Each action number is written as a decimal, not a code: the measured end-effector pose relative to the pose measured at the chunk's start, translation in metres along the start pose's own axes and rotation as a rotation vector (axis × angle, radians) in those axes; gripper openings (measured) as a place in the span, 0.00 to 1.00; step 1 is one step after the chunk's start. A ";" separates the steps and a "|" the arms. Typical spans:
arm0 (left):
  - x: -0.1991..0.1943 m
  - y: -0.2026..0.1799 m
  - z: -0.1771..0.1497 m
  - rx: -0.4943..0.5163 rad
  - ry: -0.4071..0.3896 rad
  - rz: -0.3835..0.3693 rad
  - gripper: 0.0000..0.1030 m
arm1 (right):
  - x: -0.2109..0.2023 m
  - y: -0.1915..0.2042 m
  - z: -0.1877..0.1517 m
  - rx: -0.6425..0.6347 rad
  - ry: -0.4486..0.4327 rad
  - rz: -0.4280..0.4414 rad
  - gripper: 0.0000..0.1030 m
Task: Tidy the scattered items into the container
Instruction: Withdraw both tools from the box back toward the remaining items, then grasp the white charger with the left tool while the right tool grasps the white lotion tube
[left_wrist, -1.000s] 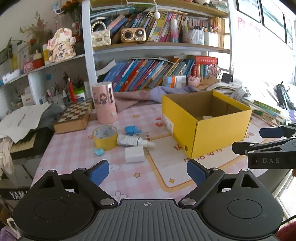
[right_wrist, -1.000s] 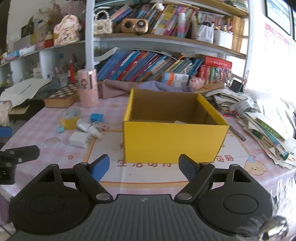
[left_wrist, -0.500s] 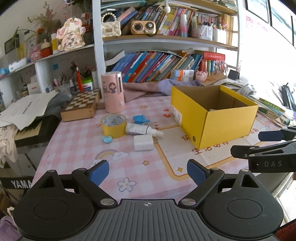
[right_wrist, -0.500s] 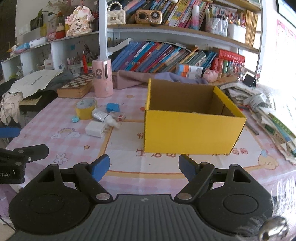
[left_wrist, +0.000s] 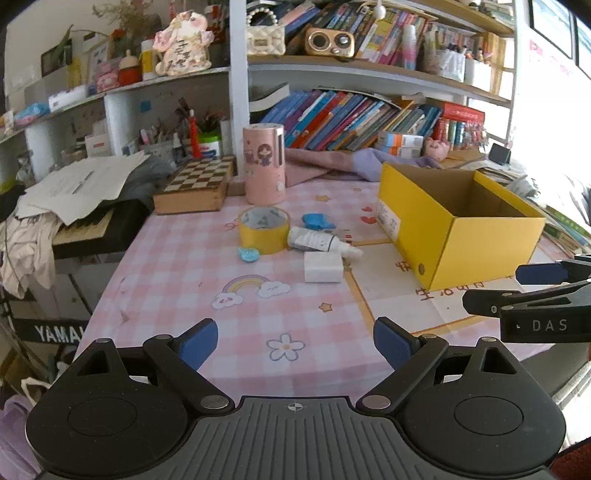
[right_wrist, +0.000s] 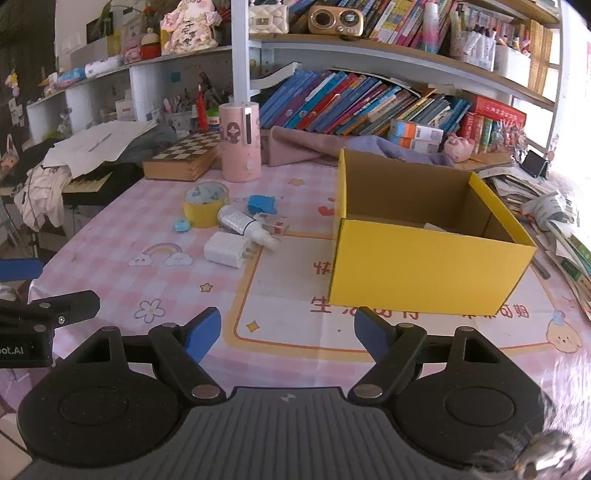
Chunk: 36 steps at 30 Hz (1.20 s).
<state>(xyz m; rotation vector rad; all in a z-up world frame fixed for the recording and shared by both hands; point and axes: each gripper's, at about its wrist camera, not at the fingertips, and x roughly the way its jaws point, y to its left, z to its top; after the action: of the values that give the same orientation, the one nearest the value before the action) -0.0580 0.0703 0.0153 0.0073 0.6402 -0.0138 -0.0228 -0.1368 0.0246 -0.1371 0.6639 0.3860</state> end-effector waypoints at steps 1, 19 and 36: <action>0.001 0.001 0.000 -0.003 0.001 0.003 0.91 | 0.001 0.001 0.000 -0.006 0.003 0.004 0.76; 0.050 0.012 0.023 -0.017 0.056 0.069 0.91 | 0.059 0.008 0.038 -0.103 0.033 0.107 0.75; 0.118 0.003 0.051 0.010 0.118 0.024 0.90 | 0.126 -0.002 0.083 -0.158 0.072 0.168 0.62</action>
<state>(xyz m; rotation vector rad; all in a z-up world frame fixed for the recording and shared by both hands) 0.0670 0.0714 -0.0139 0.0254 0.7584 0.0069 0.1164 -0.0794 0.0111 -0.2477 0.7182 0.5978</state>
